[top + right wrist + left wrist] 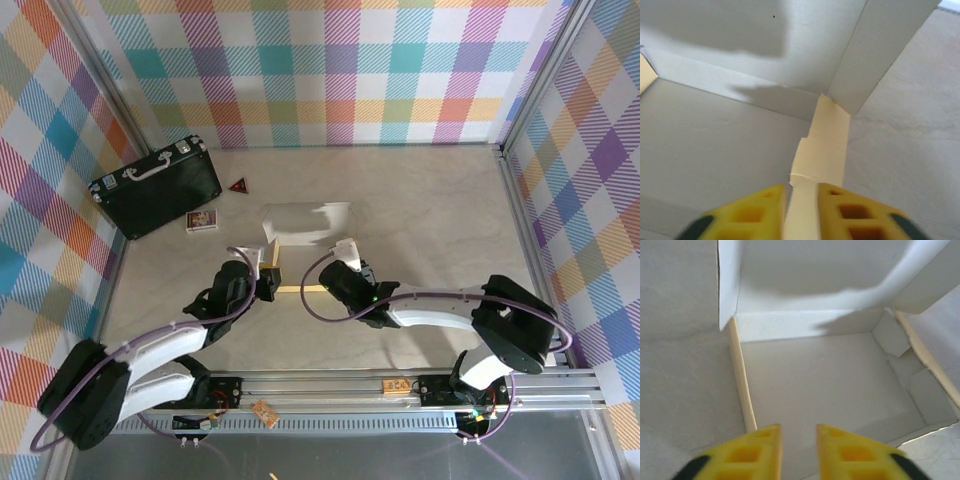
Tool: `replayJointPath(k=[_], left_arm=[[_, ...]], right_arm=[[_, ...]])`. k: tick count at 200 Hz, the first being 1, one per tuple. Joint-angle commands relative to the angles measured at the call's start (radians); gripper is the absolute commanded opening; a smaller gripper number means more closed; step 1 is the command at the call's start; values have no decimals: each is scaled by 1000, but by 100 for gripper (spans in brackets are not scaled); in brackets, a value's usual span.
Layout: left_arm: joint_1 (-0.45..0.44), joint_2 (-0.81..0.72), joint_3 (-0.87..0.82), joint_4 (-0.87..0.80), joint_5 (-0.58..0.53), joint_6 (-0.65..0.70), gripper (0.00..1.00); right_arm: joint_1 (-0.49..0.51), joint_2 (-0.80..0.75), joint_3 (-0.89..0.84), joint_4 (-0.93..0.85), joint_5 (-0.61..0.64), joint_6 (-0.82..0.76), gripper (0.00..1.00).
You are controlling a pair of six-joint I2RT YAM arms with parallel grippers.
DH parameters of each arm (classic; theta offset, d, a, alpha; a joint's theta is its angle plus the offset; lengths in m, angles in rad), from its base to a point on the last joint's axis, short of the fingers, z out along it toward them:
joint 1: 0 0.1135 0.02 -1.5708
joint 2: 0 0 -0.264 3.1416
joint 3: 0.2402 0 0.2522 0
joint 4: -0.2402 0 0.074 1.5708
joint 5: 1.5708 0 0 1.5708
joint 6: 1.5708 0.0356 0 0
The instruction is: Fold the paper box
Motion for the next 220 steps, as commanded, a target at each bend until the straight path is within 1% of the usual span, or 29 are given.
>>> replayJointPath(k=[1, 3, 13, 18, 23, 30, 39, 45, 53, 62, 71, 81, 90, 98, 115, 125, 133, 143, 155, 178, 187, 198, 208, 217, 220], left_arm=[[10, -172, 76, -195, -2, 49, 55], [14, -182, 85, -219, 2, 51, 58], [35, -253, 129, -310, 15, 67, 75], [47, -279, 148, -339, 20, 71, 83], [63, -301, 164, -360, 28, 72, 91], [91, -324, 181, -371, 43, 63, 100], [140, -326, 192, -363, 80, 40, 100], [179, -311, 201, -360, 103, 16, 100], [235, -279, 206, -348, 143, -16, 100], [295, -237, 205, -320, 199, -50, 100], [346, -178, 193, -262, 278, -69, 100], [381, -108, 175, -171, 343, -74, 100], [390, -37, 166, -88, 393, -47, 100], [390, 18, 163, -25, 406, -34, 100], [390, 135, 174, 95, 431, -20, 100], [390, 198, 208, 104, 450, -8, 99], [387, 244, 230, 107, 454, -4, 98], [384, 286, 245, 125, 445, -3, 97], [377, 329, 264, 127, 420, 1, 95], [363, 411, 308, 119, 409, 9, 88], [359, 436, 322, 118, 406, 10, 84], [351, 462, 332, 124, 398, 7, 80], [345, 474, 336, 131, 391, 2, 76], [337, 481, 341, 129, 383, 3, 74], [334, 485, 344, 129, 384, 4, 74]], right_arm=[[-7, -185, -65, -20, -80, -145, 50], [-9, -208, -73, -20, -104, -166, 54], [-49, -344, -128, -28, -310, -221, 72], [-101, -416, -152, -39, -426, -213, 80], [-159, -477, -172, -57, -534, -188, 85], [-254, -567, -200, -74, -673, -150, 88], [-372, -654, -235, -85, -844, -108, 90], [-446, -697, -249, -97, -926, -76, 91], [-534, -724, -258, -116, -1020, -28, 92], [-628, -716, -263, -117, -1152, 27, 94], [-716, -660, -259, -104, -1277, 93, 94], [-791, -557, -251, -73, -1400, 151, 91], [-831, -438, -246, -3, -1493, 204, 85], [-844, -339, -243, 79, -1552, 242, 81], [-844, -118, -205, 200, -1617, 301, 72], [-844, 4, -189, 306, -1651, 344, 68], [-842, 81, -165, 351, -1663, 361, 64], [-830, 159, -130, 383, -1682, 377, 62], [-811, 223, -105, 432, -1690, 399, 62], [-767, 299, -24, 324, -1617, 371, 64], [-759, 334, 14, 264, -1587, 378, 61], [-742, 361, 38, 236, -1550, 387, 60], [-719, 366, 57, 185, -1496, 373, 56], [-698, 370, 83, 118, -1428, 357, 46], [-693, 371, 90, 103, -1412, 352, 43]])
